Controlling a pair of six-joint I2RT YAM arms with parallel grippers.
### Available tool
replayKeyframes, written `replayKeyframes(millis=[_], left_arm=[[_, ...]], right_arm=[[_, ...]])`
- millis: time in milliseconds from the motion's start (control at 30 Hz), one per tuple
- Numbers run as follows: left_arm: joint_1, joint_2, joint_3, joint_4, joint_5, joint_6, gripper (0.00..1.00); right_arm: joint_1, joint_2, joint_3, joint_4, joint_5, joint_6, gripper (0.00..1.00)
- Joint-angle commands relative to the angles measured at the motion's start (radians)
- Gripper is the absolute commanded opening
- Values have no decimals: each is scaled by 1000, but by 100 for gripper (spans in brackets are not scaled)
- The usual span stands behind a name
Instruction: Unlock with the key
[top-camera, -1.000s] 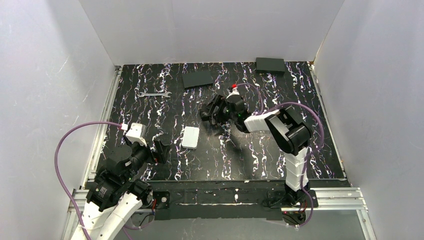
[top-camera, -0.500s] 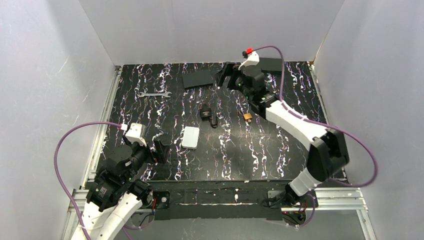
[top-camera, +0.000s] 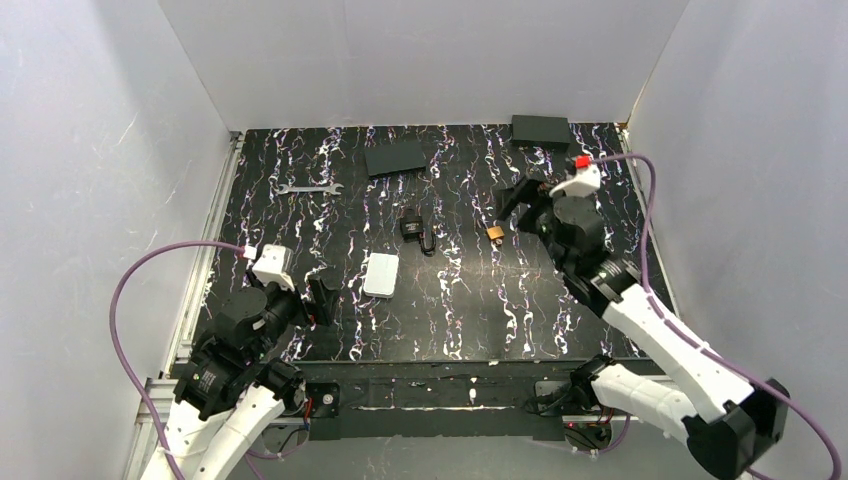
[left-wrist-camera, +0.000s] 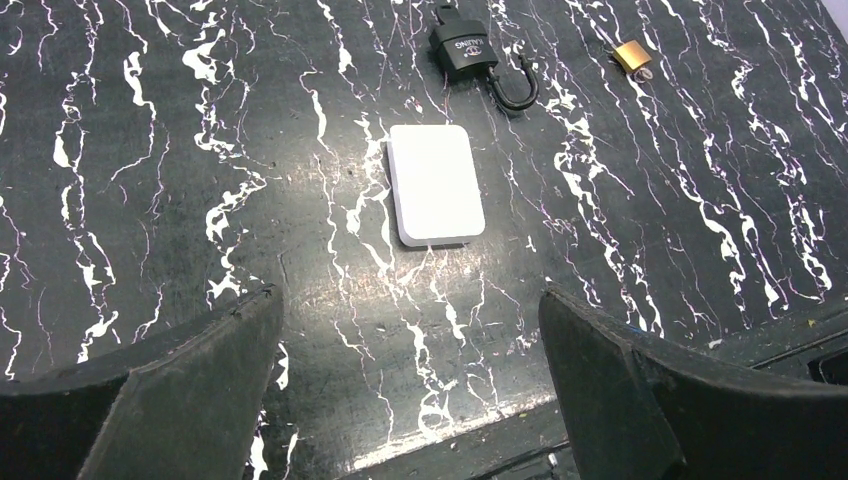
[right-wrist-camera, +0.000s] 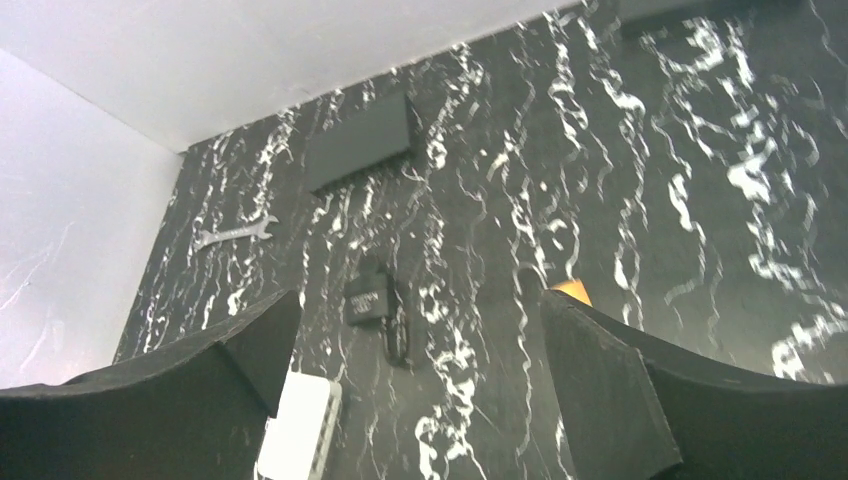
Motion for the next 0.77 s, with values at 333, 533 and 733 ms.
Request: replayKeyframes(millis=[333,533,733], left_arm=[[1,27,2,-13,-25,-1,98],[1,25,2,-15,-30,-1,98],[2,26,2,-16,-30,0,98]], right_arm=[[-3,-209,-172,-107,25,178,98],[-3,-182,-169,-100,16,192,98],[-3,-183,-194,-41,4,195,98]])
